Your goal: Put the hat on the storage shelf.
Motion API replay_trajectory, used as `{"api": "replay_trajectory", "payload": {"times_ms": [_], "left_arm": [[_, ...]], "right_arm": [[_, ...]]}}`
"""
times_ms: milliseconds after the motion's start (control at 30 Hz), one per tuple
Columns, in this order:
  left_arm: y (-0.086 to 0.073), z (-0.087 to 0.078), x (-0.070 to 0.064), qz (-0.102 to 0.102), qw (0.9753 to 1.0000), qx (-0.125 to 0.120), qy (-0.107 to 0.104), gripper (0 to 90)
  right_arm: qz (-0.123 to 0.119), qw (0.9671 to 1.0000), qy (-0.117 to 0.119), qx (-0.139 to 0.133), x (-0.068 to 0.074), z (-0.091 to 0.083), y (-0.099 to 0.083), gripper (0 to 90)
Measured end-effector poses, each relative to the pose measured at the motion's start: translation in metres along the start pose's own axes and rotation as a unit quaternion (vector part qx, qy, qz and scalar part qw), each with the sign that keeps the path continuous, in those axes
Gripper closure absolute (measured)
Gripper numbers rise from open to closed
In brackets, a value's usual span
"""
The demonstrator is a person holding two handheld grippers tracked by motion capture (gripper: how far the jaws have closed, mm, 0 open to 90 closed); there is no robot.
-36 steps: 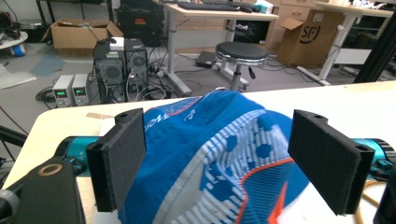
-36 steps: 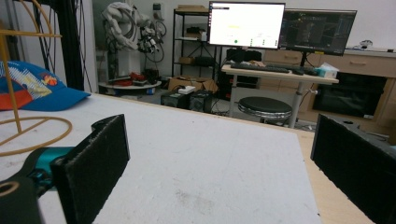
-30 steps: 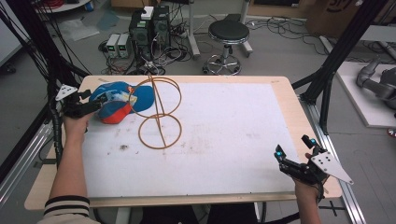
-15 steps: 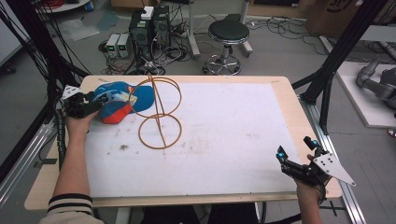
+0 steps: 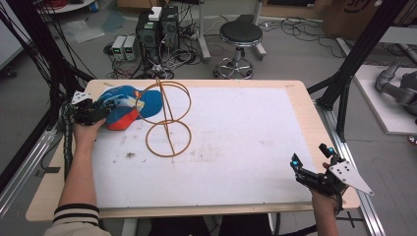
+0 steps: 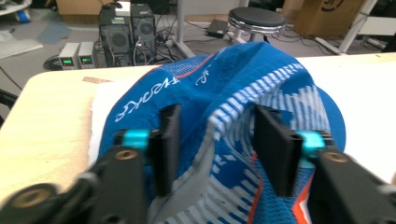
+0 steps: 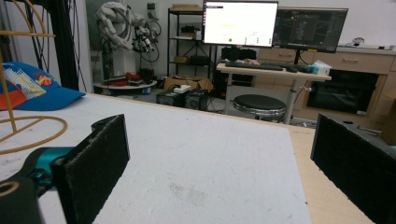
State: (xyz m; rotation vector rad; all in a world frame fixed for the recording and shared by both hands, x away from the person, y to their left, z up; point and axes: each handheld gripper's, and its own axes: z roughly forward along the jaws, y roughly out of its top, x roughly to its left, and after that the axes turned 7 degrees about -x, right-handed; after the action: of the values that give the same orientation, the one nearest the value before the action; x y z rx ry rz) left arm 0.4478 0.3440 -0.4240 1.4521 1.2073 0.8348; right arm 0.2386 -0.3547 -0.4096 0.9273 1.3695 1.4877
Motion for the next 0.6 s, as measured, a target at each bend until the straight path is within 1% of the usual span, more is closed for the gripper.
{"api": "replay_trajectory", "payload": {"times_ms": [67, 100, 133, 167, 200, 267, 300, 333, 367, 400, 533, 600], "left_arm": [[0.0001, 0.0002, -0.0009, -0.005, 1.0, -0.001, -0.007, 65.7], [0.0001, 0.0003, -0.0017, -0.005, 1.0, 0.002, -0.005, 69.1], [0.0003, 0.0001, -0.002, -0.005, 1.0, 0.005, -0.007, 74.1], [0.0002, 0.0002, -0.0021, -0.007, 0.9999, 0.004, -0.008, 83.0], [0.0003, 0.0004, -0.0022, -0.012, 0.9999, 0.003, -0.007, 86.1], [0.0005, 0.0, -0.0016, -0.025, 0.9996, 0.003, -0.014, 87.9], [0.0007, -0.0001, -0.0019, -0.026, 0.9996, 0.002, -0.014, 87.9], [0.0016, -0.0006, -0.0027, -0.032, 0.9993, -0.002, -0.017, 88.4], [0.0016, -0.0006, -0.0027, -0.032, 0.9993, -0.002, -0.017, 88.6], [0.0024, -0.0011, -0.003, -0.035, 0.9992, -0.005, -0.019, 88.7], [0.0065, -0.004, -0.0035, -0.057, 0.9977, -0.023, -0.031, 89.0], [0.008, -0.0053, -0.0041, -0.063, 0.997, -0.03, -0.034, 89.1]], "right_arm": [[-0.001, 1.0, 0.0, 0.0, 0.0, 0.0001, -0.0001, 4.1], [-0.001, 1.0, 0.0, 0.0, 0.0, 0.0001, 0.0, 4.1], [-0.001, 1.0, 0.0, 0.0, -0.0001, 0.0001, 0.0, 4.1], [-0.001, 1.0, 0.0, 0.0, -0.0003, 0.0, 0.0, 4.1], [0.0, 1.0, 0.0, -0.001, -0.0004, 0.0001, 0.0, 4.1], [-0.001, 1.0, 0.001, -0.001, -0.0005, 0.0001, -0.0002, 4.1], [-0.001, 1.0, 0.001, -0.001, -0.0005, 0.0001, -0.0002, 4.1], [-0.001, 1.0, 0.001, -0.001, -0.0004, 0.0002, -0.0003, 4.1], [0.0, 1.0, 0.001, -0.001, -0.0003, 0.0002, -0.0003, 4.1], [0.0, 1.0, 0.001, -0.001, -0.0003, 0.0002, -0.0003, 4.1], [0.001, 1.0, 0.001, -0.001, 0.0, 0.0005, -0.0005, 4.1], [0.001, 1.0, 0.001, -0.001, 0.0, 0.0007, -0.0006, 4.1]]}}
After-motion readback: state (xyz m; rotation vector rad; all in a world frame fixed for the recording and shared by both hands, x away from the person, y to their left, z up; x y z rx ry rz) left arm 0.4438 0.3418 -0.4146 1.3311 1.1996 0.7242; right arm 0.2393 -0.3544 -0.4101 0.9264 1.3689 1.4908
